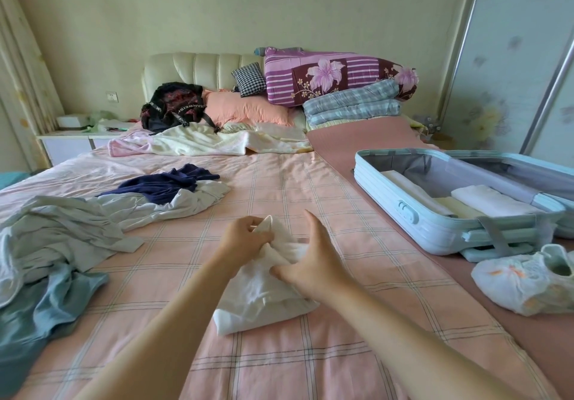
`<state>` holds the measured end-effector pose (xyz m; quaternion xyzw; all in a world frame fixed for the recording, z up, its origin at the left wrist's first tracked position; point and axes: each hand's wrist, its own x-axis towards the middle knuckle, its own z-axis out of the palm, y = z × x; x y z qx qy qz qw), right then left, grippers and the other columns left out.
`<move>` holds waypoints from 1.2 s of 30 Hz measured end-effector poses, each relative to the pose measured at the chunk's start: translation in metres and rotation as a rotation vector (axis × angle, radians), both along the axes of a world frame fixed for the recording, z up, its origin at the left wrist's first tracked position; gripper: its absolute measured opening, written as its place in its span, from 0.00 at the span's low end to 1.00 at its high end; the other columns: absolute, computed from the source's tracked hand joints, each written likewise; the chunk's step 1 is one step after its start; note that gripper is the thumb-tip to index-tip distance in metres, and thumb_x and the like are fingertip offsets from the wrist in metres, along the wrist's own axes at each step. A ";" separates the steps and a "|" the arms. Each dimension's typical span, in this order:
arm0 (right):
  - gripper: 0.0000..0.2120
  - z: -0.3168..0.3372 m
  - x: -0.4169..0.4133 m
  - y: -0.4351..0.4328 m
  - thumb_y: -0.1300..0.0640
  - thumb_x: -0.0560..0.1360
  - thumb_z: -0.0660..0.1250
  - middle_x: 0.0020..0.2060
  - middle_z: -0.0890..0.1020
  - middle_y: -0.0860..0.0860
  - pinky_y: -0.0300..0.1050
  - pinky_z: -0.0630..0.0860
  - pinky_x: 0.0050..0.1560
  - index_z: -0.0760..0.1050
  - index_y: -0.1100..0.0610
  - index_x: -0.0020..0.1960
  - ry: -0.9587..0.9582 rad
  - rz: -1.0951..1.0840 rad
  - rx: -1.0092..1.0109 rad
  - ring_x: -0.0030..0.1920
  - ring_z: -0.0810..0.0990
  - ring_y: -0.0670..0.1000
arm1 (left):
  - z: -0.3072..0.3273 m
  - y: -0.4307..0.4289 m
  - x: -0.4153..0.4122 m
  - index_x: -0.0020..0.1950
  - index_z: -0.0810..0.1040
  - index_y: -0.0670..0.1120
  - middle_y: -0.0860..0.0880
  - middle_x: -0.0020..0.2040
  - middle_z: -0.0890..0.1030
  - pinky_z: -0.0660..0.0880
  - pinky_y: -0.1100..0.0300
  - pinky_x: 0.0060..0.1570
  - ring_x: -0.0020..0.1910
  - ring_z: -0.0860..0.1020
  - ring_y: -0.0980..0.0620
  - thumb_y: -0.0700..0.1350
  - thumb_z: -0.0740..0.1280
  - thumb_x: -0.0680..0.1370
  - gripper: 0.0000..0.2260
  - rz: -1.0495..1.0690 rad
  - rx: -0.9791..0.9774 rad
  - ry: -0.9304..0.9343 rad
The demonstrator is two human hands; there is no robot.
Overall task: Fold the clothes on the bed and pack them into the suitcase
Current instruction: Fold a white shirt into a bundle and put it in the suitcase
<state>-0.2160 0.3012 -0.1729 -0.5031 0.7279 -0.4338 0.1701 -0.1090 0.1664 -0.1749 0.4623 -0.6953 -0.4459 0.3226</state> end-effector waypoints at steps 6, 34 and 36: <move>0.13 -0.019 0.010 0.003 0.49 0.68 0.70 0.39 0.81 0.43 0.39 0.74 0.38 0.75 0.44 0.52 0.107 -0.096 0.118 0.42 0.80 0.47 | -0.014 -0.014 -0.001 0.61 0.77 0.50 0.48 0.48 0.84 0.80 0.50 0.49 0.44 0.83 0.48 0.49 0.74 0.72 0.19 -0.035 -0.032 -0.056; 0.32 -0.039 -0.030 -0.008 0.32 0.72 0.61 0.64 0.78 0.49 0.48 0.67 0.65 0.72 0.48 0.70 0.162 -0.118 0.334 0.68 0.73 0.54 | -0.025 0.007 0.019 0.77 0.59 0.54 0.50 0.73 0.71 0.64 0.51 0.70 0.69 0.71 0.48 0.57 0.55 0.82 0.23 -0.425 -0.483 -0.876; 0.37 -0.038 -0.022 -0.008 0.23 0.64 0.56 0.56 0.81 0.48 0.50 0.69 0.64 0.79 0.48 0.59 0.199 -0.128 0.417 0.64 0.75 0.54 | -0.030 0.005 0.023 0.80 0.52 0.56 0.55 0.80 0.57 0.50 0.52 0.77 0.78 0.58 0.56 0.59 0.52 0.83 0.26 -0.419 -0.532 -0.917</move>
